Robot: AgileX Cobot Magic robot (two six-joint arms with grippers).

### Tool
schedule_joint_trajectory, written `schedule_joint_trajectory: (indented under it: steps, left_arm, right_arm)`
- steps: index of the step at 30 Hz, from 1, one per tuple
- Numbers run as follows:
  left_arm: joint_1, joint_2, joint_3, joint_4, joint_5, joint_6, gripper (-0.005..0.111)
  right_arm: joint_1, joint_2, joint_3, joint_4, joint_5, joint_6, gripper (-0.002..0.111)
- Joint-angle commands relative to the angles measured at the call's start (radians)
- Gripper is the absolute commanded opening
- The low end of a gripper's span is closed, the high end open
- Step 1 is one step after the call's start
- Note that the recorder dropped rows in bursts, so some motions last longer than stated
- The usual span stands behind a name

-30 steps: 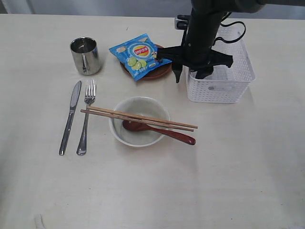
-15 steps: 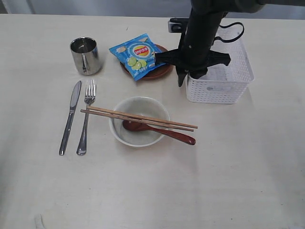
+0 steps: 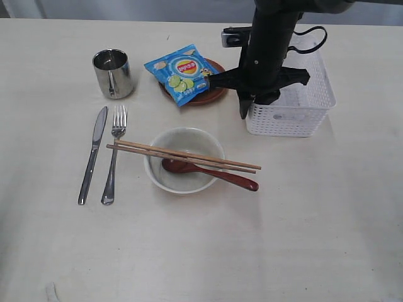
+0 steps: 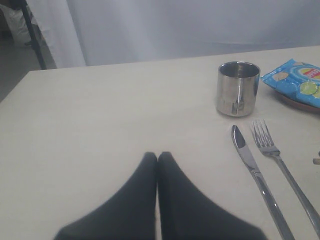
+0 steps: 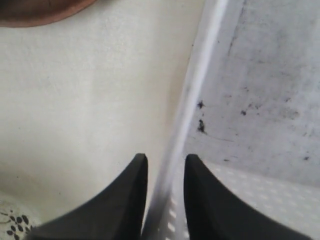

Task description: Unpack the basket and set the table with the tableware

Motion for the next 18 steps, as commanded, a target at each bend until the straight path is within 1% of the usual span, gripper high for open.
schedule_joint_trajectory:
  steps: [1, 12, 18]
  left_arm:
    - [-0.005, -0.002, 0.002, -0.002, -0.001, -0.002, 0.000]
    - [-0.005, -0.002, 0.002, -0.002, -0.001, -0.002, 0.000]
    - [-0.005, -0.002, 0.002, -0.002, -0.001, -0.002, 0.000]
  right_arm:
    - [0.001, -0.016, 0.001, -0.005, 0.043, -0.015, 0.025]
    - [0.001, -0.018, 0.001, -0.005, 0.067, -0.041, 0.025]
    - [-0.005, -0.049, -0.001, -0.018, 0.045, -0.056, 0.025]
